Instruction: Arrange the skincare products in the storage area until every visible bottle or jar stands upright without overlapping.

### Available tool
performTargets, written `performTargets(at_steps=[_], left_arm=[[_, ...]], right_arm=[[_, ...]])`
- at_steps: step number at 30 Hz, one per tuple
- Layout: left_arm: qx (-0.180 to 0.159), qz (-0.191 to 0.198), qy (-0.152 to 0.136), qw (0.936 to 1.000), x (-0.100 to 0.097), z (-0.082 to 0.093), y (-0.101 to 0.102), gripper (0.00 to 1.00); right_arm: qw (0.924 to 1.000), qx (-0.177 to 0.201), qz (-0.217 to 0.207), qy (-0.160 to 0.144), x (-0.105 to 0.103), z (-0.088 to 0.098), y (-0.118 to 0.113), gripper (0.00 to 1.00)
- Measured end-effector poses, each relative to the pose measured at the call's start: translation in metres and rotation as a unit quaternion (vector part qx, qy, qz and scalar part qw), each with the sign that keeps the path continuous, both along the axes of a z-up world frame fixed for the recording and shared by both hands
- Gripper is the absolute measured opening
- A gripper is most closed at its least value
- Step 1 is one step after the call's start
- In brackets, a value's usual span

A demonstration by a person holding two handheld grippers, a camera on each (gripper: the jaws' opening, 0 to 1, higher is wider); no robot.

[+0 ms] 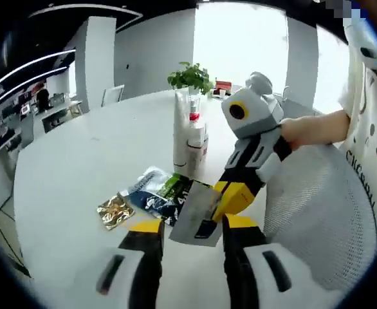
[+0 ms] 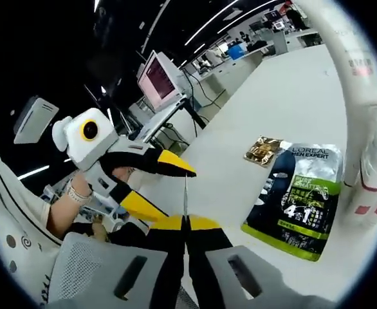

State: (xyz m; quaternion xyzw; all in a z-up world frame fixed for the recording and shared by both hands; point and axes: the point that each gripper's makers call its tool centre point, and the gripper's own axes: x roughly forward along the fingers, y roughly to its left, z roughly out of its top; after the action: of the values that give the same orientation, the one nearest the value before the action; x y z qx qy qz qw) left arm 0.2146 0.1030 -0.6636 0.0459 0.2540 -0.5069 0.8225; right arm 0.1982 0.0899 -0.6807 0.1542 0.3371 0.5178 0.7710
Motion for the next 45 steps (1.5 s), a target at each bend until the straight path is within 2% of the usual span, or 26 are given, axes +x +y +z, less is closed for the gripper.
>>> performTargets(at_steps=[4,5,6,9,11,14,17,22,24,30,35,36,38,42,43,45], left_arm=[[-0.039,0.008,0.026,0.9988,0.001,-0.001,0.005,0.31],[-0.059,0.001,0.045,0.9973,-0.003,-0.001,0.003,0.29],[-0.061,-0.002,0.055,0.9966,-0.005,-0.002,0.003,0.28],[-0.079,-0.010,0.056,0.9953,-0.007,0.001,0.003,0.27],[-0.112,-0.001,0.078,0.9907,-0.006,0.004,0.002,0.23],[-0.141,0.004,0.089,0.9860,-0.004,0.006,0.004,0.17],[-0.138,0.001,0.082,0.9871,-0.007,0.006,0.005,0.12],[-0.154,0.015,0.089,0.9839,-0.003,0.009,0.007,0.00],[-0.143,0.024,0.080,0.9862,0.002,0.007,0.011,0.00],[-0.121,0.032,0.080,0.9889,0.005,0.001,0.016,0.00],[-0.109,0.034,0.094,0.9890,0.008,-0.004,0.019,0.00],[-0.107,0.034,0.096,0.9890,0.008,-0.004,0.019,0.00],[-0.098,0.026,0.094,0.9904,0.008,-0.004,0.019,0.00],[-0.076,0.019,0.096,0.9923,0.011,-0.008,0.020,0.00],[-0.062,0.015,0.103,0.9927,0.011,-0.012,0.022,0.00],[-0.050,0.017,0.110,0.9925,0.015,-0.018,0.025,0.00]], right_arm=[[0.9998,0.017,0.011,-0.006,-0.004,0.008,0.000,0.01],[0.9997,0.020,0.014,-0.008,-0.005,0.009,0.000,0.01],[0.9995,0.027,0.017,-0.007,-0.007,0.011,0.001,0.01],[0.9989,0.040,0.026,-0.005,-0.012,0.013,0.001,0.01],[0.9978,0.058,0.031,0.002,-0.016,0.016,0.003,0.01],[0.9971,0.070,0.028,0.011,-0.017,0.016,0.002,0.01],[0.9972,0.070,0.022,0.017,-0.017,0.013,-0.001,0.01],[0.9973,0.065,0.009,0.032,-0.013,0.006,-0.001,0.01],[0.9970,0.068,0.007,0.036,-0.012,0.006,0.002,0.01],[0.9970,0.061,-0.007,0.047,-0.006,-0.003,0.010,0.01],[0.9974,0.051,-0.019,0.047,-0.002,-0.010,0.013,0.02],[0.9977,0.046,-0.022,0.044,0.000,-0.011,0.014,0.04],[0.9996,0.010,-0.025,-0.001,0.008,-0.016,0.011,0.08],[0.9989,-0.017,-0.029,-0.034,0.014,-0.018,0.009,0.11],[0.9954,-0.049,-0.037,-0.073,0.023,-0.021,0.002,0.11],[0.9920,-0.074,-0.040,-0.094,0.029,-0.025,-0.003,0.12]])
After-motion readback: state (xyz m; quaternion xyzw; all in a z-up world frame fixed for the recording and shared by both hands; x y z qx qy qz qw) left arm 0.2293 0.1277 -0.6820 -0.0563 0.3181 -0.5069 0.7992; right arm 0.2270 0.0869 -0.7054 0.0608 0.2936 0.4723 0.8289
